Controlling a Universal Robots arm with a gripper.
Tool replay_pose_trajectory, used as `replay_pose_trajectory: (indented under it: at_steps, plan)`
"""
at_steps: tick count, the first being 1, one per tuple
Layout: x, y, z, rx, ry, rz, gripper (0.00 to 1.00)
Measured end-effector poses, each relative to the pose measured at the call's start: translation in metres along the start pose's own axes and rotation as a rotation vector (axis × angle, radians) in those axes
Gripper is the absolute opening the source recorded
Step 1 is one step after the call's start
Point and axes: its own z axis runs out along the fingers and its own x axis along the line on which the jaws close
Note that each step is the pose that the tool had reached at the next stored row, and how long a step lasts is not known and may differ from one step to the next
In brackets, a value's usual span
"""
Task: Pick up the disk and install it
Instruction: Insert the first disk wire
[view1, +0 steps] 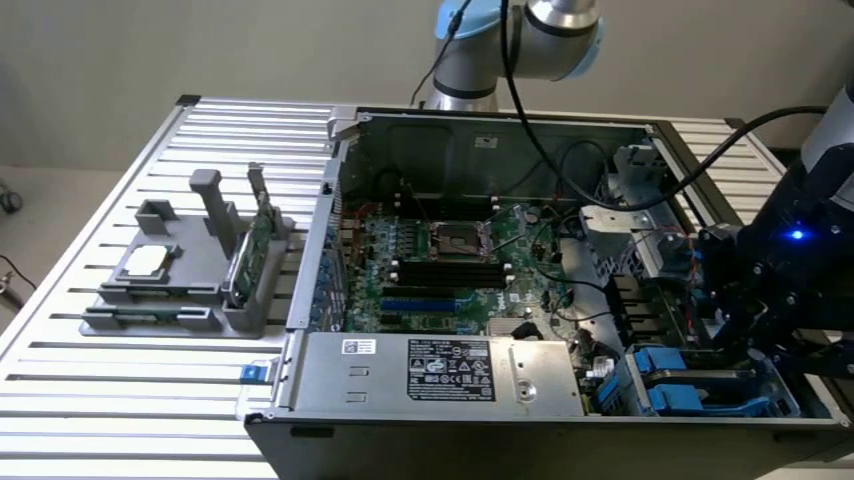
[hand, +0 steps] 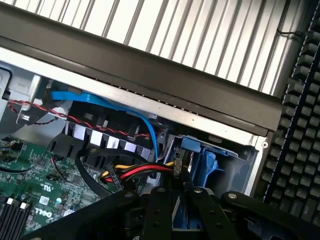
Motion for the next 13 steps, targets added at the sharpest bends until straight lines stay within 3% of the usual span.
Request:
replay_pose_trajectory:
  at_steps: [5, 13]
  plan:
    - [0.0031, -0.0003, 0.0009, -0.0018, -0.0043, 0.013, 0.19]
    - [0.0034, -0.0006, 0.0034, -0.0021, -0.0324, 0.07, 0.19]
